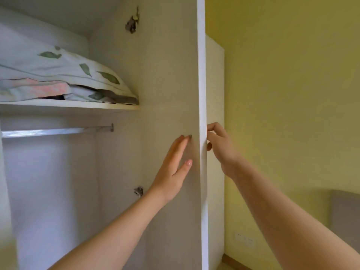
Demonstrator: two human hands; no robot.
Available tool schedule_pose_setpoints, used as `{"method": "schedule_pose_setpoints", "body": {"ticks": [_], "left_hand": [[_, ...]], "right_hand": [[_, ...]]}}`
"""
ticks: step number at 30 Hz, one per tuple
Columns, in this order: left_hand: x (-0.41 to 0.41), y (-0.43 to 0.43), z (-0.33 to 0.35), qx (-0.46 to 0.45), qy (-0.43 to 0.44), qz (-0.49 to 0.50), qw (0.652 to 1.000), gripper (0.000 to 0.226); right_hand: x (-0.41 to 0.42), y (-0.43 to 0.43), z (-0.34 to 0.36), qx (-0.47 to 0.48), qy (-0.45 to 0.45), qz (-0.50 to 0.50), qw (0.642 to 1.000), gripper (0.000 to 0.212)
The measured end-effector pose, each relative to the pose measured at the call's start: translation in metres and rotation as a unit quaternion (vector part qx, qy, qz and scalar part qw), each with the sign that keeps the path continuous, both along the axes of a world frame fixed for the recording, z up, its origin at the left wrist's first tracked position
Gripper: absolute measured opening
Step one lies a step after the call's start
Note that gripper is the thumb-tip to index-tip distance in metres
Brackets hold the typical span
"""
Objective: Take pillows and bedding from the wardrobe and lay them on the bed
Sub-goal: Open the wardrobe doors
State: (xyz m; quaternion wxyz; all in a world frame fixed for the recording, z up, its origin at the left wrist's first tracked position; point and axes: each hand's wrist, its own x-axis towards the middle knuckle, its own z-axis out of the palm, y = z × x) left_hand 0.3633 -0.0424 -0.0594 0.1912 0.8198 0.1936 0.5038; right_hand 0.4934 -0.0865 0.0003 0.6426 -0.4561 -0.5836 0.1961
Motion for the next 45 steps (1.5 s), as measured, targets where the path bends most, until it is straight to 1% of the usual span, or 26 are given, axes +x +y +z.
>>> {"method": "schedule_pose_setpoints", "body": {"ticks": [2, 4, 8, 11, 14, 16, 19, 21, 23, 25, 27, 28, 31, 36, 41, 43, 45], "left_hand": [[0.017, 0.005, 0.0, -0.008, 0.0, -0.008, 1.0, 0.049], [0.031, 0.01, -0.001, 0.003, 0.01, 0.004, 1.0, 0.05], [0.053, 0.019, -0.002, 0.045, 0.048, 0.072, 0.995, 0.059], [0.067, 0.022, -0.001, 0.049, 0.075, 0.125, 0.988, 0.061], [0.08, 0.023, 0.0, 0.035, 0.083, 0.134, 0.987, 0.062], [0.084, 0.024, 0.003, 0.029, 0.089, 0.128, 0.987, 0.062], [0.082, 0.025, 0.007, 0.019, 0.102, 0.118, 0.988, 0.06], [0.076, 0.026, 0.009, 0.011, 0.082, 0.121, 0.989, 0.056], [0.067, 0.027, 0.013, -0.003, 0.041, 0.136, 0.99, 0.05], [0.056, 0.027, 0.018, -0.023, 0.003, 0.147, 0.989, 0.043], [0.043, 0.025, 0.023, -0.03, -0.018, 0.161, 0.986, 0.037], [0.034, 0.024, 0.026, -0.03, -0.026, 0.172, 0.984, 0.035], [0.0, 0.022, 0.032, -0.023, -0.034, 0.223, 0.974, 0.029], [-0.076, 0.018, 0.039, 0.003, -0.032, 0.323, 0.946, 0.024], [-0.158, 0.015, 0.04, 0.055, -0.009, 0.419, 0.906, 0.02], [-0.188, 0.013, 0.04, 0.08, 0.002, 0.459, 0.885, 0.021], [-0.216, 0.011, 0.04, 0.111, 0.015, 0.504, 0.856, 0.021]], "right_hand": [[0.013, 0.002, 0.003, -0.028, 0.003, -0.016, 0.999, 0.027], [0.023, 0.003, 0.004, -0.047, 0.013, -0.022, 0.999, 0.03], [0.036, 0.007, 0.003, -0.078, 0.04, -0.026, 0.996, 0.029], [0.045, 0.008, 0.001, -0.083, 0.062, -0.033, 0.994, 0.031], [0.052, 0.008, -0.004, -0.07, 0.074, -0.032, 0.994, 0.039], [0.056, 0.011, -0.01, -0.054, 0.071, -0.068, 0.994, 0.036], [0.06, 0.014, -0.016, -0.043, 0.032, -0.137, 0.989, 0.021], [0.061, 0.013, -0.021, -0.02, -0.037, -0.208, 0.977, 0.025], [0.055, 0.007, -0.023, 0.031, -0.091, -0.285, 0.954, 0.031], [0.041, 0.002, -0.022, 0.075, -0.137, -0.3, 0.941, 0.031], [0.024, 0.001, -0.02, 0.079, -0.172, -0.278, 0.942, 0.03], [0.014, 0.001, -0.019, 0.078, -0.175, -0.263, 0.945, 0.03], [-0.016, 0.007, -0.016, 0.082, -0.163, -0.219, 0.959, 0.031], [-0.073, 0.033, -0.02, 0.067, -0.169, -0.147, 0.972, 0.029], [-0.147, 0.056, -0.026, 0.075, -0.135, -0.058, 0.986, 0.025], [-0.175, 0.063, -0.028, 0.072, -0.123, -0.024, 0.989, 0.024], [-0.201, 0.069, -0.029, 0.065, -0.118, 0.007, 0.991, 0.023]]}}
